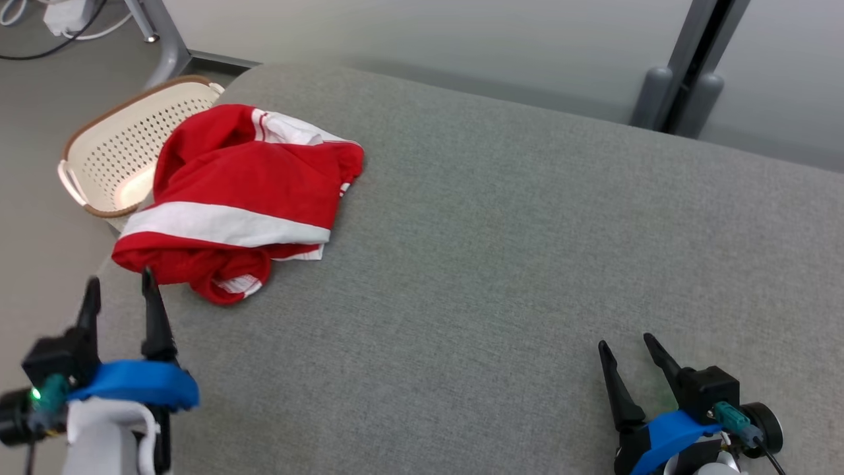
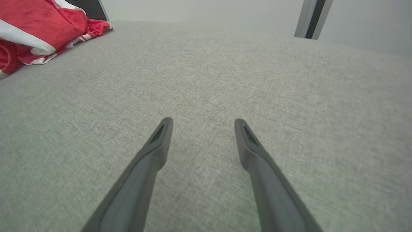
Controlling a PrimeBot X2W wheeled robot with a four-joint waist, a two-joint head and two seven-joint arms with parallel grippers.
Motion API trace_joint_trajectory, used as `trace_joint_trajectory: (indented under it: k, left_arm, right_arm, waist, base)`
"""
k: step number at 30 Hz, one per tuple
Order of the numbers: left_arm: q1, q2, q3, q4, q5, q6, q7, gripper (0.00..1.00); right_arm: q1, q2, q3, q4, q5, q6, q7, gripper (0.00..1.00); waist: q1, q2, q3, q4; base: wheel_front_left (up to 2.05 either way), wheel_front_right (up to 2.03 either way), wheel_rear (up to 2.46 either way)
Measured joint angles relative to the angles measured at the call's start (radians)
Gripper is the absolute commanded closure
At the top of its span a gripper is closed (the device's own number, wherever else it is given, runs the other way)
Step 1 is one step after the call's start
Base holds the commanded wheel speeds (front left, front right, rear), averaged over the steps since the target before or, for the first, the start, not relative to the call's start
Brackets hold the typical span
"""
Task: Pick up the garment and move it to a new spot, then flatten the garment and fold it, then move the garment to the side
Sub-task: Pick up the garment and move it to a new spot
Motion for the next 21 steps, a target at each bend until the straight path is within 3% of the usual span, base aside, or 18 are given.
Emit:
trace_joint_trajectory:
  k: [10,18,19,20,21]
  left_arm:
    - [-0.252,0.143,-0.081,0.23,-0.032,-0.036,0.001,0.0]
    - [-0.326,0.193,-0.242,0.444,-0.169,-0.04,0.131,0.0]
    - [-0.328,0.192,-0.261,0.459,-0.184,-0.04,0.148,0.32]
    - [-0.328,0.19,-0.274,0.471,-0.199,-0.04,0.151,0.78]
    - [-0.331,0.19,-0.282,0.482,-0.211,-0.041,0.153,1.0]
  right_arm:
    - [-0.042,0.001,0.029,0.016,-0.005,0.0,-0.002,0.0]
    - [-0.071,0.002,0.052,0.037,0.008,0.0,-0.003,0.0]
    - [-0.073,0.002,0.056,0.039,0.012,0.0,-0.003,0.0]
    - [-0.074,0.002,0.059,0.041,0.014,0.0,-0.003,0.0]
    - [-0.075,0.002,0.06,0.044,0.015,0.0,-0.003,0.0]
  waist:
    - [0.0001,0.0,0.07,-0.046]
    - [0.0,0.0,0.089,-0.075]
    - [0.0001,0.0,0.088,-0.078]
    - [0.0001,0.0,0.087,-0.081]
    - [0.0001,0.0,0.085,-0.084]
  base:
    - [0.0,0.0,0.0]
    - [0.0,0.0,0.0]
    - [0.0,0.0,0.0]
    - [0.0,0.0,0.0]
    - [0.0,0.0,0.0]
